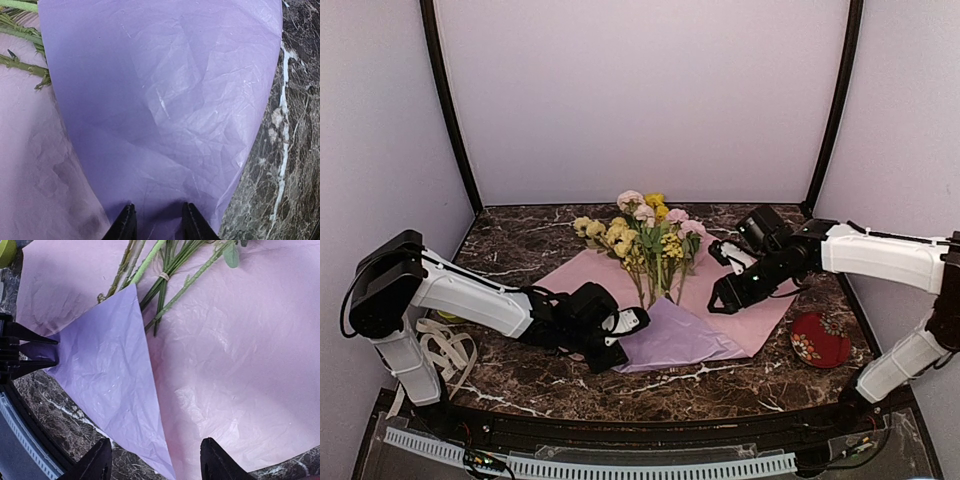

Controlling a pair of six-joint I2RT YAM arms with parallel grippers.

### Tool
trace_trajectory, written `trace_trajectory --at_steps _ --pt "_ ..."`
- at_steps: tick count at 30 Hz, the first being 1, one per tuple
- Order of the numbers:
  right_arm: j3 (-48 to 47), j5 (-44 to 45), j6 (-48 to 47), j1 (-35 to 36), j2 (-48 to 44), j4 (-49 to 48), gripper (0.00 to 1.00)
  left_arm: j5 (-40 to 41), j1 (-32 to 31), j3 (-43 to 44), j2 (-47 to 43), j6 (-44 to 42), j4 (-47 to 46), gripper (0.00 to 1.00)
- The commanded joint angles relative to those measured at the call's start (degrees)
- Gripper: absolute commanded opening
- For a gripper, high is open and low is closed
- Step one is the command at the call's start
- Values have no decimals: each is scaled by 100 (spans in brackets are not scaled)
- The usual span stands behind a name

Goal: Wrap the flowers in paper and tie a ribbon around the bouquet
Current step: Press the fold line of the 1/4-folded wrapping paper.

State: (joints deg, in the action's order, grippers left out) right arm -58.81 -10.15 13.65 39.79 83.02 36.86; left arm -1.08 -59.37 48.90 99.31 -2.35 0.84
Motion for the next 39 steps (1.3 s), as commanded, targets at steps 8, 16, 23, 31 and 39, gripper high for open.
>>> trace_trajectory --at_steps 8,16,23,31,39 --pt "931 -1064 271 -164 168 200 76 -59 75 -274 97 14 414 32" --pt "1257 -1280 301 -260 302 12 42 -106 106 -370 51 72 433 31" --pt "1354 -954 354 -474 400 317 0 -135 192 -440 -58 67 489 32" --pt "1137 -394 320 -504 399 941 0 -169 283 -398 -79 103 566 32" --pt "817 -489 242 -507 309 1414 0 -75 356 -227 -14 96 726 32"
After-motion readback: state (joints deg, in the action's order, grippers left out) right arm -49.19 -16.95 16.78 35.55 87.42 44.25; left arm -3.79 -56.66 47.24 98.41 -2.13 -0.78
